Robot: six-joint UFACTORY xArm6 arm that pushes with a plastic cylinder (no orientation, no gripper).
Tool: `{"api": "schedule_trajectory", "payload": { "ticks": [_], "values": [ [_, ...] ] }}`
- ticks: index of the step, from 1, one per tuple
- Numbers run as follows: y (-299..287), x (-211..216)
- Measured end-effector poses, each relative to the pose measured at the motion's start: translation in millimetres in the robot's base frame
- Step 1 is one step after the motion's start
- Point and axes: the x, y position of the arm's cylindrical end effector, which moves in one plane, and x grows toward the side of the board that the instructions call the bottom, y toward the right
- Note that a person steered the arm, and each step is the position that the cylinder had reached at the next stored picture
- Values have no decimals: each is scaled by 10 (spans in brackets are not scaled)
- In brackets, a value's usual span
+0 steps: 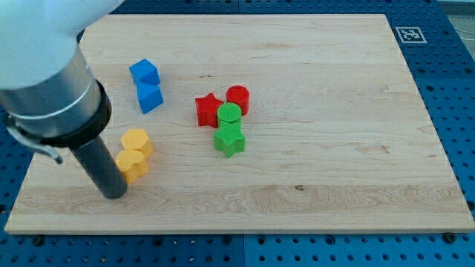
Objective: Move the yellow heart below the green circle
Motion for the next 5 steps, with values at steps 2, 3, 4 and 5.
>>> {"api": "schedule_trajectory", "payload": {
  "ticks": [2,3,4,5],
  "values": [
    [0,-174],
    [0,-227],
    [10,-329],
    [63,-392]
  ]
}}
